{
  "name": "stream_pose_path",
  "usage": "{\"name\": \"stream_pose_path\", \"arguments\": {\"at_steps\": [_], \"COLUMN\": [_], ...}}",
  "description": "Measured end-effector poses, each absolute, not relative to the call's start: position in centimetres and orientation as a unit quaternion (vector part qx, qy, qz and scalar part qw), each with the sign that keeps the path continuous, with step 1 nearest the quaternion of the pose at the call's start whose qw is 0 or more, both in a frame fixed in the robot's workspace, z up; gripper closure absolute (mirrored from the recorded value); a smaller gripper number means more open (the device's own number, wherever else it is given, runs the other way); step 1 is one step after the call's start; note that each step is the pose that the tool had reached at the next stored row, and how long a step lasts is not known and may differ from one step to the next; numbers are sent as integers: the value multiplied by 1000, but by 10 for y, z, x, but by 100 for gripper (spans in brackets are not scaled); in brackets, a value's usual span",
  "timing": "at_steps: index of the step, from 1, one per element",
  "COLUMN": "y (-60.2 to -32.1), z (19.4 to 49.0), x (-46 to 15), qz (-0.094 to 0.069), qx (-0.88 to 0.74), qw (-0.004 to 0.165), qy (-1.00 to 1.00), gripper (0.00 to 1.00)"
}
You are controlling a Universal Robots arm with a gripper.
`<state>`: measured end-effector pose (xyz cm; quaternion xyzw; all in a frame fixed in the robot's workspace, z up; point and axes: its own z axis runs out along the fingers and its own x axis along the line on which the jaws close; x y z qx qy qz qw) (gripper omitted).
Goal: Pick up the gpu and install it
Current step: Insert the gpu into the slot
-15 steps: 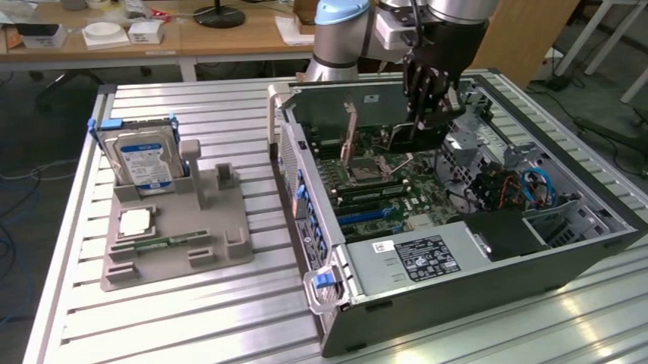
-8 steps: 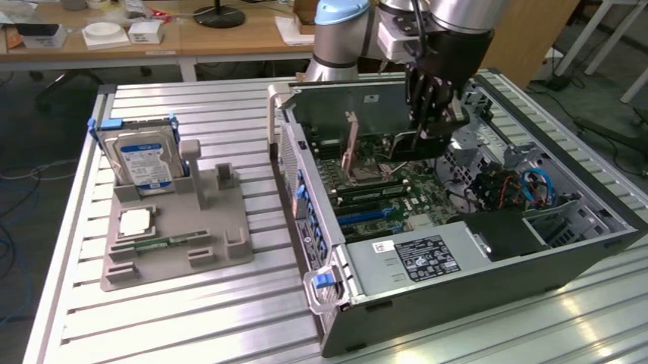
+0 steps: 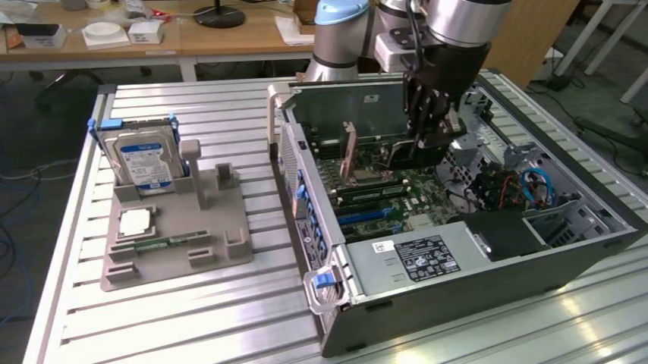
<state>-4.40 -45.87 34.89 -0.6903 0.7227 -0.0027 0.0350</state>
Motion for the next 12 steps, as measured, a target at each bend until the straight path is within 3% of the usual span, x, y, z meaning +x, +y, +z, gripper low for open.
{"name": "stream_pose_path", "arguments": {"at_steps": [12], "y": [-460], "z": [335], "x": [-44], "qz": [2], "qx": [-690], "qw": [31], "qy": [723], "gripper": [75]}}
